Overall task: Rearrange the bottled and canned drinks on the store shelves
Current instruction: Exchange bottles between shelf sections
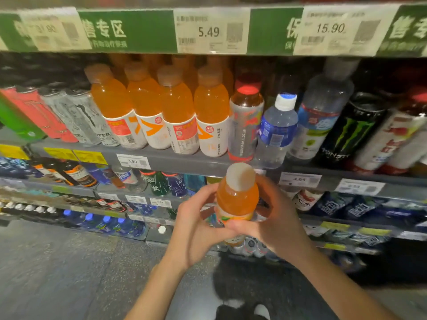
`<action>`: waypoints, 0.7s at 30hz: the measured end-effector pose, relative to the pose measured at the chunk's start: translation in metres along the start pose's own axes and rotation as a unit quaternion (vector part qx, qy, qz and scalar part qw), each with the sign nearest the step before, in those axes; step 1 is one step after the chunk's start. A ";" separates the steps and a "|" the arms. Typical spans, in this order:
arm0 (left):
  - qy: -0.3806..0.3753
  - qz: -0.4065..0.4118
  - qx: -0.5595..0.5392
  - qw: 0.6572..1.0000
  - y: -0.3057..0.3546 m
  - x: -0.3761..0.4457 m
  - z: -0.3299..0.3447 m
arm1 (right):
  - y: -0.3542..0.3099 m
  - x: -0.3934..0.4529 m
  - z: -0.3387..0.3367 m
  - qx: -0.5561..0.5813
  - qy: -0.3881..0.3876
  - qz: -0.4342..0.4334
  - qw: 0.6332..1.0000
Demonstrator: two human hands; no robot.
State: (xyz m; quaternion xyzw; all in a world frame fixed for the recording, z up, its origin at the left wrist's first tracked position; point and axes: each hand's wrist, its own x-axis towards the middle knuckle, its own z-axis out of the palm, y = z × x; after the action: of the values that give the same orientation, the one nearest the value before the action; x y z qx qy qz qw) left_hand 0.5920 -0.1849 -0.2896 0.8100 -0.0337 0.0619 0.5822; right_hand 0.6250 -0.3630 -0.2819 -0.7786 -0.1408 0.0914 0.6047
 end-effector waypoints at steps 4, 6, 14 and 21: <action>-0.010 0.025 0.002 1.000 -0.037 -0.003 0.007 | 0.037 0.001 0.017 0.019 0.045 -0.024 0.999; -0.019 0.042 0.005 0.999 -0.052 -0.003 0.012 | 0.053 -0.001 0.022 0.036 0.060 -0.029 0.997; -0.007 0.078 -0.011 0.997 -0.128 -0.001 0.049 | 0.126 0.003 0.026 0.041 0.078 -0.082 0.993; -0.001 0.144 -0.006 0.990 -0.173 0.002 0.073 | 0.176 0.013 0.029 0.013 0.091 -0.155 0.984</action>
State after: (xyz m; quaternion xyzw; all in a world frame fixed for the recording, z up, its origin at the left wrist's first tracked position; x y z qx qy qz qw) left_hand 0.6203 -0.1992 -0.4745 0.7930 -0.1509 0.1438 0.5724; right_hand 0.6475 -0.3722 -0.4593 -0.7444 -0.2025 -0.0730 0.6320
